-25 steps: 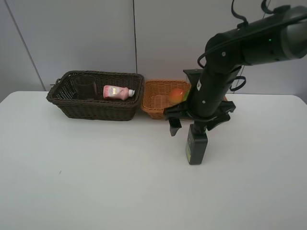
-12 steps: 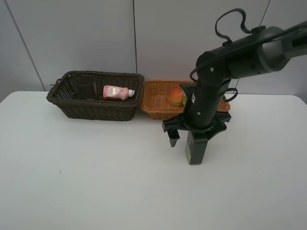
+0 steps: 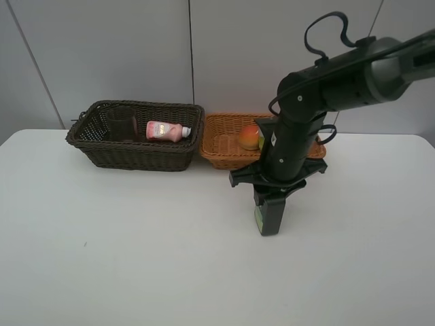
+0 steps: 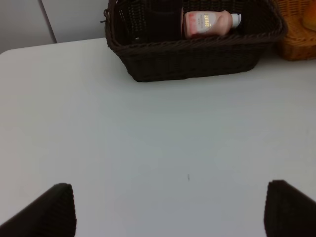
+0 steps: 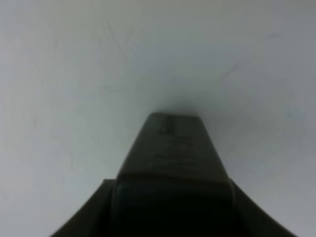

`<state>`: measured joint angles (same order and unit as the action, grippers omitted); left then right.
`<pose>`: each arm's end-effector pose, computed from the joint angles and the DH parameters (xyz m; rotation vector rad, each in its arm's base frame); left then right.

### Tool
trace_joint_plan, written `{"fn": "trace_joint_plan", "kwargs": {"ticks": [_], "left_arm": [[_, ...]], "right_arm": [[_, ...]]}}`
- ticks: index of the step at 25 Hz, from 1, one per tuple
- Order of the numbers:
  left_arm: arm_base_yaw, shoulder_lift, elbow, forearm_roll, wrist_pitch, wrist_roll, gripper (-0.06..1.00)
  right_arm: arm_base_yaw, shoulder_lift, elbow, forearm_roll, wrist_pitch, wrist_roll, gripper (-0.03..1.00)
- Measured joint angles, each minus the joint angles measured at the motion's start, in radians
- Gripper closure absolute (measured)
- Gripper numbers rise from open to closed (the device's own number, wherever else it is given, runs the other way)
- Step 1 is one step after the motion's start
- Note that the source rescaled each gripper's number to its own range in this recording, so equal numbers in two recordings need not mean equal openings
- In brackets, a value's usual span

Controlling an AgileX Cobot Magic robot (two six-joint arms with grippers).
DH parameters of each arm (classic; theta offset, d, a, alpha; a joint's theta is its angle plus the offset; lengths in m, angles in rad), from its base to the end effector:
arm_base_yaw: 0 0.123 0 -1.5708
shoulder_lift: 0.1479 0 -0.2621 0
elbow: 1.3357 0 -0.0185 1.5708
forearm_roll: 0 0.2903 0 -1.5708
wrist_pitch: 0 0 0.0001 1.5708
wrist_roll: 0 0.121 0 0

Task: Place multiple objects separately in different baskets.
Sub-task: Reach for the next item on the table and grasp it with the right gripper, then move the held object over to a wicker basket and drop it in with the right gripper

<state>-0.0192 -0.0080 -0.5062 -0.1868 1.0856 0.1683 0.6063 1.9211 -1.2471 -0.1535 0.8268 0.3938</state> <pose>0.0750 -0.0213 0.2842 0.2042 2.0330 -0.1307 0.3337 0.2148 0.0893 -0.4514 2.9109 -0.0456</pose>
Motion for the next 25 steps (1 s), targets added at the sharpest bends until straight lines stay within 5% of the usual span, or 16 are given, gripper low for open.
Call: {"fn": "trace_joint_plan", "kwargs": {"ticks": [25], "left_arm": [[0.000, 0.000, 0.000, 0.000, 0.000, 0.000, 0.01]], "right_arm": [[0.003, -0.122, -0.008, 0.000, 0.032, -0.005, 0.97]]}}
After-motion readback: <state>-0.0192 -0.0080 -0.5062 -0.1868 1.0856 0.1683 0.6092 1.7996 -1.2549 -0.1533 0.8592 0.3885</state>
